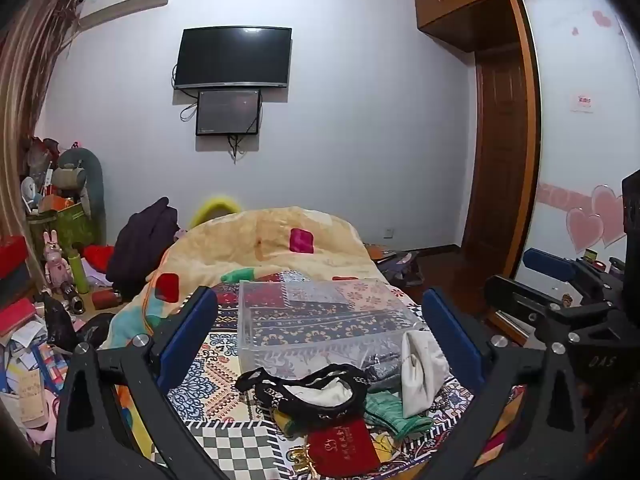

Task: Organize soft objects

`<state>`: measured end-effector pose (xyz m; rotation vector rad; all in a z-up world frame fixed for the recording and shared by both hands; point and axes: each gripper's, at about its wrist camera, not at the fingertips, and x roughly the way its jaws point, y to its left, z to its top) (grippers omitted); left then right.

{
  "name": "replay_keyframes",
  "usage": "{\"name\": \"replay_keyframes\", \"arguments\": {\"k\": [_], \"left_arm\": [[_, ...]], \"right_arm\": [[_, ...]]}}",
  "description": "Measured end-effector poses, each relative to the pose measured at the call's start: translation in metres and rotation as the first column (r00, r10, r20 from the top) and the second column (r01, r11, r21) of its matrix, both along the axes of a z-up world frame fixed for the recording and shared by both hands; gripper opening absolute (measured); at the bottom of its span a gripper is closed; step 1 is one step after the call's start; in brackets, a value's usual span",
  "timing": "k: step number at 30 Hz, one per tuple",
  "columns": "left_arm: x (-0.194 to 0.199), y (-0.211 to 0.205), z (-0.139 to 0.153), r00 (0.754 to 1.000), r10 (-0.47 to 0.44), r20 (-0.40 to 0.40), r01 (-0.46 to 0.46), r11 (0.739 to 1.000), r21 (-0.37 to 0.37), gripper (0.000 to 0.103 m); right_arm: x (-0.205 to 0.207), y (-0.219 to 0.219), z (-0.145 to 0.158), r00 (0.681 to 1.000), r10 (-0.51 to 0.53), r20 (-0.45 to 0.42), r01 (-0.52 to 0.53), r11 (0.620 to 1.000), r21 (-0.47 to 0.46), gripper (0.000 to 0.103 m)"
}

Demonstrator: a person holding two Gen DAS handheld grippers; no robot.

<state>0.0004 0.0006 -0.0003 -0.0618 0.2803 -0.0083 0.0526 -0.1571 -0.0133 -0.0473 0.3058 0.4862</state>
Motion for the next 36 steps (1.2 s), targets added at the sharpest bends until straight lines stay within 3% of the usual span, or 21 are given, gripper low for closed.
{"name": "replay_keyframes", "arguments": {"k": [36], "left_arm": [[0.0002,0.0034,-0.0003,1.0,0.019,-0.004,-0.019,1.0,0.0,0.103]], "right_arm": [[-0.0033,0.0,0.0018,1.0,0.007,0.005,-0.007,1.0,0.002,0.103]]}}
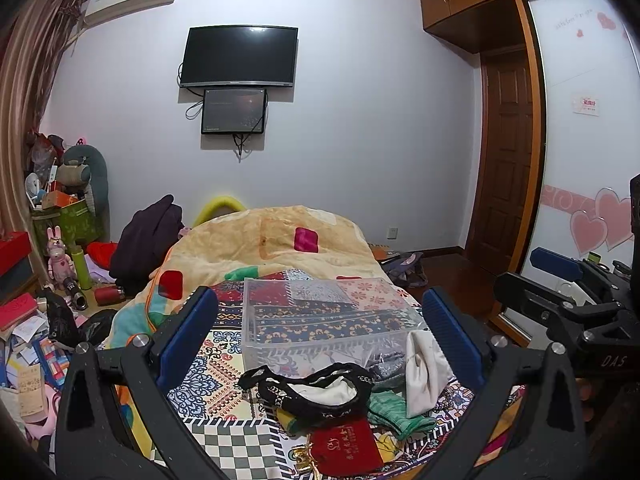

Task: Organize soft objects

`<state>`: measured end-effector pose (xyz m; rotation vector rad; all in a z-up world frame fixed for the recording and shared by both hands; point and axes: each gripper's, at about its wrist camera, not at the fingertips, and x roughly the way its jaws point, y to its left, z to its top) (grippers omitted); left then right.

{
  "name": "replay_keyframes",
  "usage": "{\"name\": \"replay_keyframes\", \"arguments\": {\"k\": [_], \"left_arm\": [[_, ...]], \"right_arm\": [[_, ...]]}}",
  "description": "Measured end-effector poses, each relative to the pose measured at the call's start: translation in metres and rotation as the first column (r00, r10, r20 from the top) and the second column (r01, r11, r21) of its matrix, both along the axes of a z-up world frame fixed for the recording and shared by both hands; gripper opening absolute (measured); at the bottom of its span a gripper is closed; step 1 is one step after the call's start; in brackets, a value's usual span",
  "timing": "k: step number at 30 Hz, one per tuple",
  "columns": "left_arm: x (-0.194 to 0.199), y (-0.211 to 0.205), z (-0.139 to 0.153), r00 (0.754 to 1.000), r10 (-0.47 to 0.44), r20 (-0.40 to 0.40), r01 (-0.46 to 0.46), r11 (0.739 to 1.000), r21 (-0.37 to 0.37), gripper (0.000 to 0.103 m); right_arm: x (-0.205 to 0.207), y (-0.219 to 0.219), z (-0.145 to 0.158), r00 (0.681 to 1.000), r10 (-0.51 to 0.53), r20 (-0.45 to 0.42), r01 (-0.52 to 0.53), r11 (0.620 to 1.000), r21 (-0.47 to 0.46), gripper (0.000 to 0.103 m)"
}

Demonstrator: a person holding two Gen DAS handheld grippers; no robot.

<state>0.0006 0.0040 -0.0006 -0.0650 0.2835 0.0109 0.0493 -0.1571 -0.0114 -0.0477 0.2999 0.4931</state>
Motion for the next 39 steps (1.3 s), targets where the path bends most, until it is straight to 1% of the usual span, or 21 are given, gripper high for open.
{"name": "replay_keyframes", "arguments": {"k": [19,39], "left_arm": [[-0.0007,0.0021,0.003,1.0,-0.002,-0.003,0.002,1.0,-0.007,0.103],[0.0009,-0.0004,0.0,1.0,-0.009,-0.003,0.009,1.0,-0.009,0.103]], "right_arm": [[-0.0002,0.0007,0.0001,1.0,-0.002,-0.001,0.002,1.0,0.005,0.103],[-0.0012,0.0015,0.0009,1.0,0.005,-0.008,-0.004,1.0,0.022,0.103]]}}
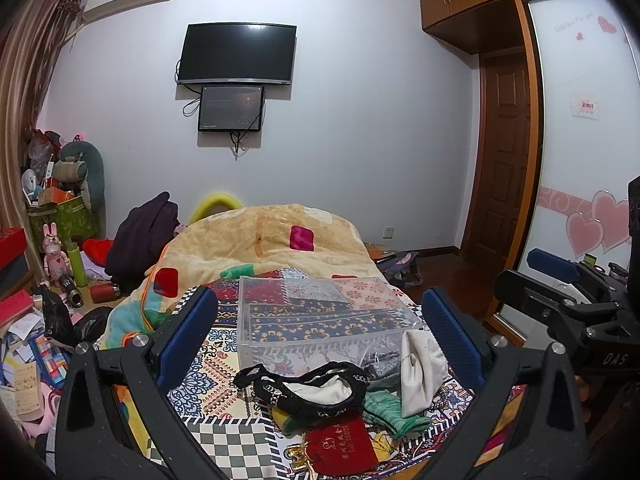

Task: Organize soft objects

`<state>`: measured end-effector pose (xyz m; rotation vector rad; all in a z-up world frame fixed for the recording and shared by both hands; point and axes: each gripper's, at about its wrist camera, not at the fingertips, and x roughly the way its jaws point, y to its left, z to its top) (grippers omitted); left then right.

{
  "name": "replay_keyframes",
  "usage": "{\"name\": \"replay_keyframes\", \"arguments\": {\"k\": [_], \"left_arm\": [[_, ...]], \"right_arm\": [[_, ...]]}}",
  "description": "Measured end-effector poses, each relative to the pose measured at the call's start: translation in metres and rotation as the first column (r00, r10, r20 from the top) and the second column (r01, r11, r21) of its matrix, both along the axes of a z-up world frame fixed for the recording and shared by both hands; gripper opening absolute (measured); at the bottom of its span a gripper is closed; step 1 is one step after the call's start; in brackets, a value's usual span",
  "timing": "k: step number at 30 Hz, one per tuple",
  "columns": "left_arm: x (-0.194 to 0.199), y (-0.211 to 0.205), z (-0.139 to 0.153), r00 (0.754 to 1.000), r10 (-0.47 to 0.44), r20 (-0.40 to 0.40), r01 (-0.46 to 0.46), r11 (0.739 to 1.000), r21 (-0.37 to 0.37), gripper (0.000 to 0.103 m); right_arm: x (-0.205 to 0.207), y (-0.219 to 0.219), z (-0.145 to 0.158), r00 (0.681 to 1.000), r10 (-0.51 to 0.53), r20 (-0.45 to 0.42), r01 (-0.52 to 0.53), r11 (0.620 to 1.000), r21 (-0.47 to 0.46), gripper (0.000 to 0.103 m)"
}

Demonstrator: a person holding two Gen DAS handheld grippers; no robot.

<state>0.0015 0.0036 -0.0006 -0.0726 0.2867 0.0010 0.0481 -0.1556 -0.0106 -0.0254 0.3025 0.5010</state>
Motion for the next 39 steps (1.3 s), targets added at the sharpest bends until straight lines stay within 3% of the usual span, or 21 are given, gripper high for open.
{"name": "replay_keyframes", "arguments": {"k": [22,30,32,34,39], "left_arm": [[0.002,0.0,-0.004,1.0,-0.006,-0.007,0.006,1.0,0.0,0.103],[0.027,0.006,-0.032,0.993,-0.037,-0.111,0.035,0.999,-0.027,0.102],[0.035,0.007,-0.042,0.988,-0.043,-0.146,0.039,0.999,-0.03,0.094],[0.043,0.007,-0.054,0.98,-0.048,-0.192,0.044,0.999,-0.025,0.085],[0.059,0.012,-0.081,0.959,-0.058,-0.276,0.047,0.998,-0.048,0.084]], "right_arm": [[0.0,0.0,-0.002,1.0,0.005,-0.015,-0.005,1.0,-0.002,0.103],[0.021,-0.002,-0.021,0.993,-0.004,-0.119,0.002,1.0,-0.019,0.103],[0.028,-0.003,-0.029,0.988,-0.007,-0.152,0.003,1.0,-0.025,0.103],[0.035,-0.005,-0.037,0.982,-0.013,-0.186,0.008,1.0,-0.03,0.097],[0.054,-0.011,-0.06,0.955,-0.033,-0.296,0.017,0.998,-0.056,0.081]]}}
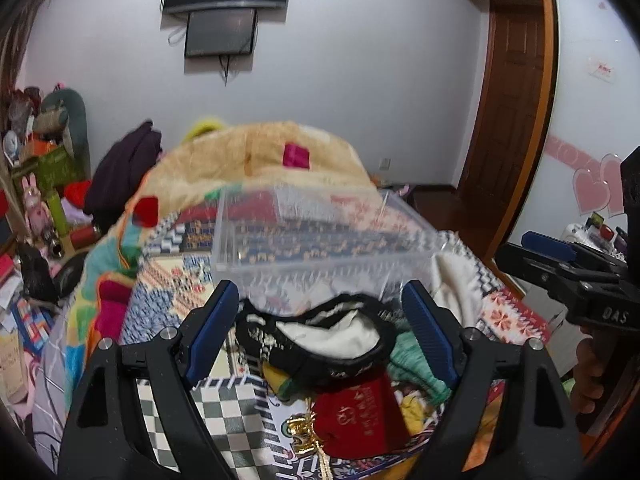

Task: Organize soft objects
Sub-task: 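Grasp the black-strapped white bra with the left tool while the right tool grasps the white cloth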

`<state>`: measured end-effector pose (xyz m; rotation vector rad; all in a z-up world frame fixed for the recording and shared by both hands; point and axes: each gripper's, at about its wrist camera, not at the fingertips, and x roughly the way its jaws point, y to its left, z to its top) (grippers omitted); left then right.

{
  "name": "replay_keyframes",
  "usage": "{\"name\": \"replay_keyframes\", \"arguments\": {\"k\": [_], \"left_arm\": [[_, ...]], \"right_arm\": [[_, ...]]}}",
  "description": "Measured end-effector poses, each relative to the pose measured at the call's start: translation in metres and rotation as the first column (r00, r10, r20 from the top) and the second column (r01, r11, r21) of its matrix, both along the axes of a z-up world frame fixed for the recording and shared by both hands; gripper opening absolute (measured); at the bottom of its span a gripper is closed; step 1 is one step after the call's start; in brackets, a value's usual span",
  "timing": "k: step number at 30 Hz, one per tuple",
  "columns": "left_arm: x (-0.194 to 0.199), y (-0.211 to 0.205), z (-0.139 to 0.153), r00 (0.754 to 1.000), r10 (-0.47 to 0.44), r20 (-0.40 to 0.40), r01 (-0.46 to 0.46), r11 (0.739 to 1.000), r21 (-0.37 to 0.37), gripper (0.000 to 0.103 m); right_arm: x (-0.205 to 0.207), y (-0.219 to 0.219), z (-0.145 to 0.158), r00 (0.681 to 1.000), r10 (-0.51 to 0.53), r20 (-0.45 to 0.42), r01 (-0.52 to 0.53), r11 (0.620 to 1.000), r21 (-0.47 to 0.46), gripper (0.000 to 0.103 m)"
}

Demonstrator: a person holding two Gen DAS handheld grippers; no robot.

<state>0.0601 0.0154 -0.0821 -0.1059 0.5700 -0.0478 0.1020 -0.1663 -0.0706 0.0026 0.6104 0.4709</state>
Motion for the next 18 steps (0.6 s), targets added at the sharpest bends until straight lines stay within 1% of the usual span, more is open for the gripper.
{"name": "replay_keyframes", "arguments": {"k": [1,4,7,11,15,16,17,18], "left_arm": [[0.002,0.001,-0.005,1.0,-0.009,-0.018,0.008,1.0,-0.01,0.084],[0.007,-0.002,-0.018,0.997,-0.046,-0.061,0.044,0.999,-0.026,0.084],[0.009,-0.01,-0.028,0.994,-0.076,-0.082,0.076,0.997,-0.005,0.084],[0.015,-0.019,-0.04,0.989,-0.097,-0.11,0.101,0.995,0.028,0.084],[0.02,-0.018,-0.051,0.989,-0.071,-0.131,0.078,0.996,0.049,0.08],[0.021,-0.016,-0.051,0.989,-0.067,-0.129,0.073,0.996,0.048,0.077],[0.021,-0.015,-0.051,0.99,-0.064,-0.126,0.07,0.996,0.046,0.075],[0.02,-0.013,-0.05,0.99,-0.062,-0.123,0.068,0.997,0.04,0.071]], "right_arm": [[0.003,-0.001,-0.005,1.0,-0.005,-0.02,0.004,1.0,-0.007,0.078],[0.012,-0.005,-0.018,0.997,-0.015,-0.078,0.013,1.0,-0.021,0.071],[0.018,-0.006,-0.028,0.991,-0.023,-0.132,0.018,0.999,-0.038,0.066],[0.026,-0.002,-0.041,0.984,-0.021,-0.176,0.009,0.998,-0.07,0.06],[0.028,0.001,-0.05,0.978,-0.002,-0.208,-0.014,0.997,-0.075,0.044],[0.029,0.003,-0.051,0.978,0.001,-0.211,-0.017,0.997,-0.075,0.037],[0.03,0.004,-0.051,0.977,0.004,-0.212,-0.02,0.997,-0.075,0.034],[0.029,0.004,-0.051,0.977,0.009,-0.213,-0.025,0.997,-0.071,0.028]]}}
